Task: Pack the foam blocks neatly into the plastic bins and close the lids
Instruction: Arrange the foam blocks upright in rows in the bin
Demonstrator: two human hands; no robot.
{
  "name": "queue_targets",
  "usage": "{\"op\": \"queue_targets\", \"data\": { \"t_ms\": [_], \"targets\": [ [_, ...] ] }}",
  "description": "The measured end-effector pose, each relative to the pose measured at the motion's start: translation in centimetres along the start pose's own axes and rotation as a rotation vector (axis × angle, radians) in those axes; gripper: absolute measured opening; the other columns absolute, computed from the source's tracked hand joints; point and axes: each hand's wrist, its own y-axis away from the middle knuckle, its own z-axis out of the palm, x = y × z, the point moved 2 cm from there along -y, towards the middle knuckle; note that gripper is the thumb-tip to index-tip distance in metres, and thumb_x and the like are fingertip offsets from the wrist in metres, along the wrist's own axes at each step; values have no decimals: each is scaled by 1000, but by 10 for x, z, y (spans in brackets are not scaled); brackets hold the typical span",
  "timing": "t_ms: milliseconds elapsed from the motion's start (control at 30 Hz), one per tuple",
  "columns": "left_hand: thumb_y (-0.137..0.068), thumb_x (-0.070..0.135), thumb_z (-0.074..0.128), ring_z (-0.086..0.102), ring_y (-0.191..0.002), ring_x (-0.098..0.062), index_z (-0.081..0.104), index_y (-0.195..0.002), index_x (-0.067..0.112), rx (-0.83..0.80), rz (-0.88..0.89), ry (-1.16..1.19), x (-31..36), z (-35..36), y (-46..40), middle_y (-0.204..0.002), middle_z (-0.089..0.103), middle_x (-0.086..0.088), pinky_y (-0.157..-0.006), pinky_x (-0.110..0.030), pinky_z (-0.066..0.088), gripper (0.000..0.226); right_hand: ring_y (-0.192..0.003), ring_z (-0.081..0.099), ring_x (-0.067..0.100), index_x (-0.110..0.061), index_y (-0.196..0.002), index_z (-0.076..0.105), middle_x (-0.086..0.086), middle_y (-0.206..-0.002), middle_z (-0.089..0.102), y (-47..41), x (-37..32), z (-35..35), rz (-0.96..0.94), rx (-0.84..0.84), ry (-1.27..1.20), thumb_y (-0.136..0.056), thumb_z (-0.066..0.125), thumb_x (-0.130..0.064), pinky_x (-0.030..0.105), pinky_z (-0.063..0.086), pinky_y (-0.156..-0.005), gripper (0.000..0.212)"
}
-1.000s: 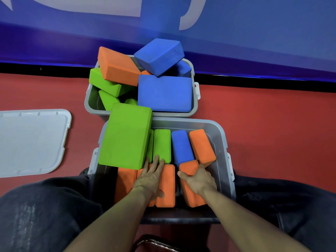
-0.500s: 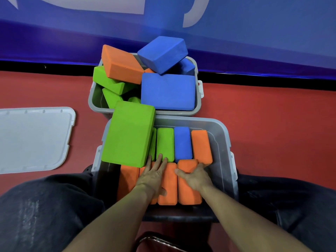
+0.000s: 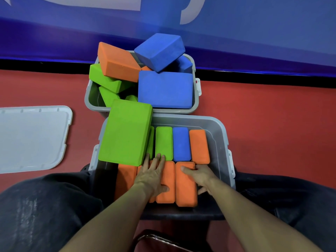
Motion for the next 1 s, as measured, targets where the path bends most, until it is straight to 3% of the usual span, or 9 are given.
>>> {"op": "queue_targets", "data": {
  "t_ms": [267,433,500,800,1000],
  "targets": [
    [-75,56,80,-17,-154,-33,-12,-161,24,35,-33,88,4,-2,-2,-167,-10,4,-126,-42,5,130,-104,69,30,-21,-117,65,5,-114,71,-15,2,4,21,-21,-30,-82,77,-56,58,60,-82,51],
    [-77,56,78,-18,-154,-31,-11,-161,20,38,-36,80,4,-4,-1,-167,-10,3,-125,-41,6,127,-104,70,28,-22,-114,68,4,-114,73,-38,17,19,-73,111,94,-78,68,-69,50,58,-90,60],
    [-77,56,79,-20,-154,-30,-11,-161,20,26,-31,108,1,-2,-3,-167,-10,5,-125,-41,6,128,-104,70,26,-22,-114,69,2,-112,74,-42,14,20,-78,109,95,-79,70,-66,48,58,-92,57],
    [-85,54,72,-26,-151,-35,-16,-160,17,22,15,63,0,2,-2,-168,-19,4,-125,-40,-7,121,-105,69,25,-22,-113,70,1,-112,73,-43,13,17,-58,102,31,-78,76,-62,48,57,-95,53],
    [-86,55,70,-28,-151,-35,-19,-159,17,16,10,45,1,2,-2,-168,-21,5,-124,-40,-8,122,-107,66,24,-27,-116,69,-4,-114,70,-39,16,12,-7,51,-24,-72,78,-67,48,59,-85,60]
  ]
}}
